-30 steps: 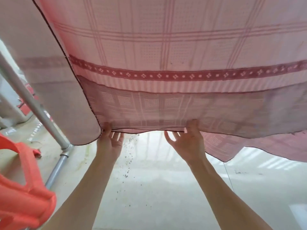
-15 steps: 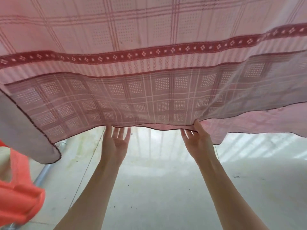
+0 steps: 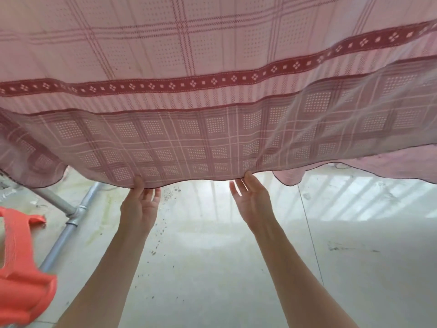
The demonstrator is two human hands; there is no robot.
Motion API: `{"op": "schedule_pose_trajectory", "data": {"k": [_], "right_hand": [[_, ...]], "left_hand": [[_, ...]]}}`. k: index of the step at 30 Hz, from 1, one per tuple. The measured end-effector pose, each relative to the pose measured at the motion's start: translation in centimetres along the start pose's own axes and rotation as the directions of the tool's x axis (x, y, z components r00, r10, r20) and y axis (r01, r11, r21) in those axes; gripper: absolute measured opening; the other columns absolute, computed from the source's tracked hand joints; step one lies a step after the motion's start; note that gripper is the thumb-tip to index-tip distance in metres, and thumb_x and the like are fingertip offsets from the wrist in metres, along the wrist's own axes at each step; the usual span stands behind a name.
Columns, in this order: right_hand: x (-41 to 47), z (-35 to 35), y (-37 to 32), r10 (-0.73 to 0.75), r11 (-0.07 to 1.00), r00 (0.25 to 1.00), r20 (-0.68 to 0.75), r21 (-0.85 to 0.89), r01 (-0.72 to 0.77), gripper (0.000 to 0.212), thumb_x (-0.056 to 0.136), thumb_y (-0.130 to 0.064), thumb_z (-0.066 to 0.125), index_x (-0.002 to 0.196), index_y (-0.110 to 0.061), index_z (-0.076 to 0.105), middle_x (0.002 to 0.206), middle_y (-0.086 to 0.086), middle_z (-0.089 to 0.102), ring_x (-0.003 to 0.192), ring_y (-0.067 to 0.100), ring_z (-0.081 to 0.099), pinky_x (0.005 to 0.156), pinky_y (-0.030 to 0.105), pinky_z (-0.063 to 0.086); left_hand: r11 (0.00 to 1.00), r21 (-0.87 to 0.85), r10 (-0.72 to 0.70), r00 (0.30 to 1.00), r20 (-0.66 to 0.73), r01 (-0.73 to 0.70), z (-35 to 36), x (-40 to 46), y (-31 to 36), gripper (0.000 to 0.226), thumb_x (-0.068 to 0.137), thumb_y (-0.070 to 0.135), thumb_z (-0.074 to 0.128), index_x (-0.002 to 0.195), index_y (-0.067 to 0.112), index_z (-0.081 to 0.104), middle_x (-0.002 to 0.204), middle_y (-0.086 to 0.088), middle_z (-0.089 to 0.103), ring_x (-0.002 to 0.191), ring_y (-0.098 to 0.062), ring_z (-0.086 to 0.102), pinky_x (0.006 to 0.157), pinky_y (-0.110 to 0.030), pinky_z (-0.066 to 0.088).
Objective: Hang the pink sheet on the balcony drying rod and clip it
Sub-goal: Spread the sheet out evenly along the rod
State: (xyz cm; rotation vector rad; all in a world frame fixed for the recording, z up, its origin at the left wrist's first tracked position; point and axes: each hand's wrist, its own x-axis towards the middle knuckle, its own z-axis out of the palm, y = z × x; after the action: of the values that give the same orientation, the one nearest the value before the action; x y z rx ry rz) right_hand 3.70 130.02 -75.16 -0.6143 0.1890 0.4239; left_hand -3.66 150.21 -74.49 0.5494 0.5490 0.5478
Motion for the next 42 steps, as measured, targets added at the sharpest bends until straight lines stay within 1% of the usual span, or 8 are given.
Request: {"op": "schedule_pose_trajectory", "data": {"k": [5, 8, 13, 17, 21, 28, 36, 42], "right_hand": [[0.9, 0.7, 0.7, 0.002, 0.999, 1.0, 0.02, 0.042, -0.003, 0.007, 0.09, -0.018, 0.054, 0.088, -0.015, 0.06, 0.085, -0.006, 0.066, 0.095, 0.009, 0.058, 0.091, 0.034, 0.042], [2.2, 0.7, -0.3, 0.215, 0.916, 0.966, 0.145, 0.312, -0.251, 0.036, 0.073, -0.052, 0.063, 0.096, -0.03, 0.047, 0.104, -0.011, 0.05, 0.103, 0.004, 0.05, 0.099, 0.032, 0.042], [0.3, -0.2, -5.7, -0.113, 0.955, 0.993, 0.028, 0.279, 0.101, 0.037, 0.078, -0.04, 0.062, 0.112, -0.027, 0.057, 0.124, -0.001, 0.055, 0.123, 0.018, 0.048, 0.106, 0.047, 0.035], [-0.9, -1.3, -8.2, -0.174, 0.967, 0.985, -0.003, 0.187, 0.171, 0.033, 0.079, -0.039, 0.061, 0.109, -0.025, 0.059, 0.119, -0.002, 0.058, 0.118, 0.016, 0.051, 0.099, 0.043, 0.041], [-1.8, -2.4, -7.9, -0.164, 0.985, 0.986, -0.013, -0.049, 0.163, 0.041, 0.068, -0.05, 0.064, 0.095, -0.021, 0.053, 0.101, -0.001, 0.056, 0.095, 0.013, 0.058, 0.092, 0.032, 0.05], [-2.6, -3.6, -7.6, -0.14, 0.983, 0.99, 0.01, 0.119, 0.138, 0.019, 0.093, -0.018, 0.047, 0.108, -0.018, 0.059, 0.103, -0.005, 0.065, 0.102, 0.009, 0.06, 0.084, 0.03, 0.045], [-3.2, -5.0, -13.1, -0.266, 0.964, 0.964, -0.015, 0.017, 0.267, 0.034, 0.068, -0.036, 0.072, 0.098, -0.027, 0.059, 0.094, -0.005, 0.065, 0.111, 0.02, 0.055, 0.101, 0.048, 0.041], [-3.5, -6.2, -19.6, -0.412, 0.904, 0.9, -0.141, -0.188, 0.384, 0.08, 0.06, -0.053, 0.078, 0.127, -0.023, 0.046, 0.139, 0.003, 0.043, 0.121, 0.016, 0.048, 0.09, 0.037, 0.047]], "left_hand": [[1.0, -0.013, 0.005, 1.0, -0.016, -0.005, -0.1, 0.4, 0.9, 0.01, 0.091, 0.015, 0.052, 0.1, 0.014, 0.057, 0.08, 0.008, 0.074, 0.094, -0.008, 0.061, 0.087, -0.035, 0.045], [1.0, -0.016, -0.003, 1.0, -0.007, 0.003, 0.0, 0.6, 0.9, 0.01, 0.089, 0.015, 0.054, 0.099, 0.014, 0.057, 0.08, 0.007, 0.074, 0.093, -0.008, 0.062, 0.09, -0.034, 0.045], [1.0, -0.024, -0.017, 0.993, 0.118, 0.02, -0.5, 0.5, 1.2, 0.021, 0.085, 0.019, 0.055, 0.104, 0.015, 0.063, 0.097, 0.008, 0.071, 0.104, -0.005, 0.059, 0.09, -0.028, 0.046], [0.97, -0.183, -0.126, 0.977, 0.172, 0.158, 0.6, -0.1, 0.6, 0.046, 0.066, 0.021, 0.078, 0.107, 0.02, 0.059, 0.107, 0.01, 0.063, 0.075, 0.002, 0.059, 0.057, -0.004, 0.04], [0.976, -0.168, -0.109, 0.98, 0.164, 0.137, 4.3, -2.3, -2.4, 0.051, 0.072, 0.036, 0.07, 0.118, 0.02, 0.057, 0.126, 0.005, 0.056, 0.118, -0.015, 0.055, 0.1, -0.043, 0.043], [0.938, 0.178, -0.345, 0.827, 0.443, 0.296, 8.9, -6.9, -11.0, 0.039, 0.093, 0.038, 0.041, 0.128, 0.025, 0.05, 0.13, 0.01, 0.056, 0.126, -0.012, 0.048, 0.103, -0.05, 0.034], [0.965, 0.171, -0.23, 0.956, 0.181, 0.199, 10.0, -5.8, -11.8, 0.014, 0.089, 0.009, 0.055, 0.096, 0.02, 0.06, 0.083, 0.011, 0.071, 0.091, -0.007, 0.061, 0.079, -0.03, 0.047], [0.964, 0.206, -0.2, 0.971, 0.134, 0.17, 10.8, -4.1, -11.2, 0.012, 0.087, 0.011, 0.058, 0.095, 0.02, 0.06, 0.075, 0.013, 0.073, 0.088, -0.005, 0.063, 0.071, -0.027, 0.049]]}}
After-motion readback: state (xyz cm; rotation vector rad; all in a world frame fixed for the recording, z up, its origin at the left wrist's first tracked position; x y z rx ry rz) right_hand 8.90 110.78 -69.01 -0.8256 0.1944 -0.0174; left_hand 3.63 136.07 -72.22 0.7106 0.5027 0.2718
